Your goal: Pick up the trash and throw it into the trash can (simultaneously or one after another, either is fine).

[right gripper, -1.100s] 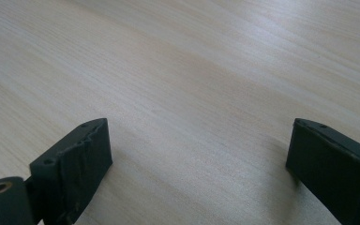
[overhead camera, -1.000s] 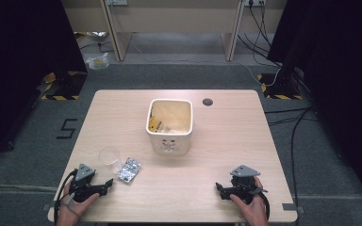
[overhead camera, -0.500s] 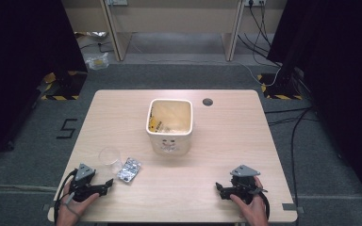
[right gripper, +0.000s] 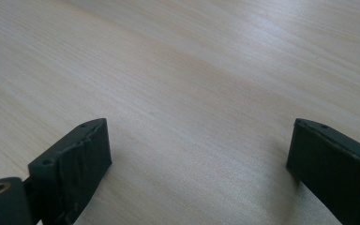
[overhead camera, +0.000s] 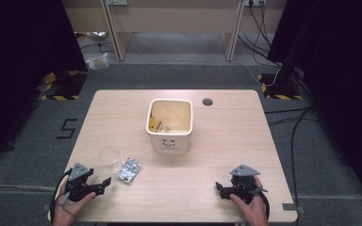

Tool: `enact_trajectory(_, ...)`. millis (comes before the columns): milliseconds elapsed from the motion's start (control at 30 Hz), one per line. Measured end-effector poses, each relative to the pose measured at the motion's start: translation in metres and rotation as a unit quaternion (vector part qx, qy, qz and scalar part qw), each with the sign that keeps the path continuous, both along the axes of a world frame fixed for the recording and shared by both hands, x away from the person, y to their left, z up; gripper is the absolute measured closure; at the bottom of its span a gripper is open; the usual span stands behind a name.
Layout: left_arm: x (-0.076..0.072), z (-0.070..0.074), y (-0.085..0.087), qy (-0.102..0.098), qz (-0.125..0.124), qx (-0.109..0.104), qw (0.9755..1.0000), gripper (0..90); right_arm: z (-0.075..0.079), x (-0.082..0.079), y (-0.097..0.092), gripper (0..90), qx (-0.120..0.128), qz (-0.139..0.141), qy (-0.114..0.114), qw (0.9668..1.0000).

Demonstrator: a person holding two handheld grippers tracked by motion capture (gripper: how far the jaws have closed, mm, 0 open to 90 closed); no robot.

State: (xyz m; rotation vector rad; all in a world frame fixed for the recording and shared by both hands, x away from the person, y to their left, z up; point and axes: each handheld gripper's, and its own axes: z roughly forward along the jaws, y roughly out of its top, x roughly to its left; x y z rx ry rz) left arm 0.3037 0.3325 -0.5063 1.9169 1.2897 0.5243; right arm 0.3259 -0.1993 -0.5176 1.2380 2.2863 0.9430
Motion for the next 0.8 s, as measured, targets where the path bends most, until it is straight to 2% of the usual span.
enact_trajectory(167,-0.002,0.016,-0.001,-0.014,-0.006,-0.016,0.9998,15.3,0.000,0.001,0.000,6.3,0.000,0.001,0.001,1.0000)
enact_trajectory(267,-0.003,0.025,-0.002,-0.020,-0.010,-0.017,0.9996,15.3,0.000,0.001,0.000,6.2,0.000,0.000,0.001,1.0000)
enact_trajectory(500,-0.002,0.038,0.000,-0.026,-0.011,-0.032,0.9991,15.3,0.000,0.001,0.000,5.9,-0.001,0.000,0.002,1.0000)
enact_trajectory(800,0.004,0.057,0.000,-0.041,-0.008,-0.031,0.9987,16.1,0.000,0.002,0.000,5.7,-0.002,0.003,0.000,1.0000)
